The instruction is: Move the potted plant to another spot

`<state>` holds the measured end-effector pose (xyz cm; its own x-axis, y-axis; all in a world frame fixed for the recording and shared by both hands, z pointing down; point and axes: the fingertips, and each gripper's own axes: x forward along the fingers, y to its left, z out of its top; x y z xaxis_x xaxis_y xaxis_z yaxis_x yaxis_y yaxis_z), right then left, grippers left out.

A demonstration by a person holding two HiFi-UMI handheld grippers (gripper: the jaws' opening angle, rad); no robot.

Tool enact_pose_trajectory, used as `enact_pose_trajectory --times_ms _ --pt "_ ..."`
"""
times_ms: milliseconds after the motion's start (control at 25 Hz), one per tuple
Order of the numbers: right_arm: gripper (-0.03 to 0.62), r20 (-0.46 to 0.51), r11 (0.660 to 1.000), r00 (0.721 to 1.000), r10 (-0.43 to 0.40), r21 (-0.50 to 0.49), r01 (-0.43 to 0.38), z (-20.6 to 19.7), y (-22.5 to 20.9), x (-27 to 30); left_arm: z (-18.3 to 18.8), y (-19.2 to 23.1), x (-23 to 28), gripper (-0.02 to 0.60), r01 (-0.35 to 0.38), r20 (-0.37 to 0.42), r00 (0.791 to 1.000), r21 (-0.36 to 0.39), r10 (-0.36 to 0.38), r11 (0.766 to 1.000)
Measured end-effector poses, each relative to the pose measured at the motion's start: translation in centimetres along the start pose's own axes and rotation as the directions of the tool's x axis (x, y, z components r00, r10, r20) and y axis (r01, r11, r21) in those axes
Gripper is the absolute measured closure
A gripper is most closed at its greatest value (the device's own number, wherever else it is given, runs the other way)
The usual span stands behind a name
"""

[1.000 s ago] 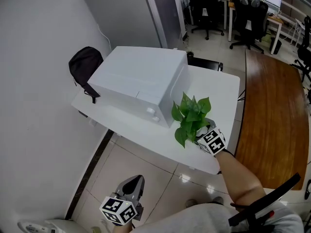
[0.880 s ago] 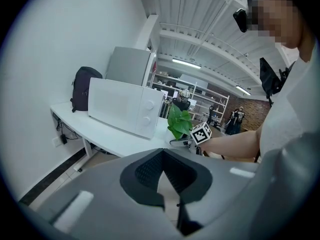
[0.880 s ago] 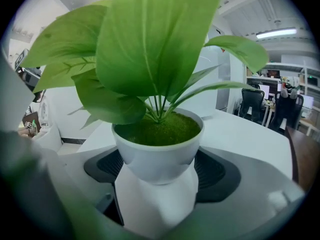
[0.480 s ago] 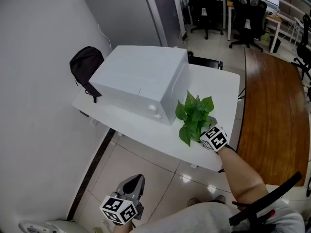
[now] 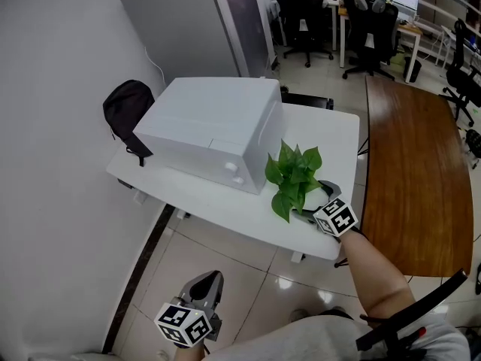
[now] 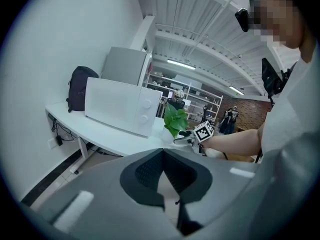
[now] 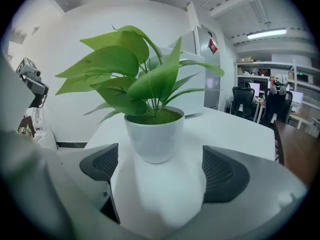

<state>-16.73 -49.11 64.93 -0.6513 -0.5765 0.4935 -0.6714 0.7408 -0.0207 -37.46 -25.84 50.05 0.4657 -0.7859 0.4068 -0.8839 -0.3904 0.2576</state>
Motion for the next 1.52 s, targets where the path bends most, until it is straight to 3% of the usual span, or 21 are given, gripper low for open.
enact_pose_trajectory --times_ms 320,400,600,760,960,1160,1320,1520 --pt "0.083 0.018 0.998 0.998 -0.058 0.019 0.057 -0.7 -0.9 -5.8 -0.1 -2.6 2.0 0.588 0.092 0.002 0.996 0.008 -0.092 0.996" --pt "0.114 0.047 0.997 0.996 -0.073 0.021 0.072 0.0 -1.1 -8.3 0.1 -3.8 2.7 0.588 0.124 0.004 0.992 0.017 -0.125 0.992" --pt "0.253 0.104 0.996 0.991 -0.087 0.043 0.082 0.4 -0.6 -14.8 0.1 -8.0 3.9 0.588 0.201 0.007 0.979 0.041 -0.202 0.979" --pt "0.419 0.147 0.995 0.984 -0.096 0.039 0.091 -0.3 1.1 -20.0 -0.7 -12.4 4.2 0.588 0.258 -0.003 0.966 0.064 -0.258 0.964" --pt "0.531 0.191 0.995 0.977 -0.091 0.051 0.083 -3.0 4.8 -27.0 -2.9 -18.6 2.7 0.588 0.312 -0.021 0.95 0.091 -0.311 0.946" --pt "0.587 0.199 0.995 0.979 -0.053 0.091 0.035 -7.1 10.2 -35.1 -6.0 -26.3 -0.2 0.588 0.377 -0.04 0.926 0.122 -0.375 0.918" --pt "0.588 0.208 0.987 0.978 -0.012 0.158 -0.022 -10.2 16.0 -42.1 -8.8 -32.4 -3.9 0.588 0.424 -0.045 0.905 0.144 -0.423 0.894" --pt "0.588 0.327 0.973 0.945 -0.009 0.219 -0.066 -12.3 23.3 -51.4 -12.6 -39.4 -9.2 0.588 0.461 -0.062 0.887 0.178 -0.458 0.869"
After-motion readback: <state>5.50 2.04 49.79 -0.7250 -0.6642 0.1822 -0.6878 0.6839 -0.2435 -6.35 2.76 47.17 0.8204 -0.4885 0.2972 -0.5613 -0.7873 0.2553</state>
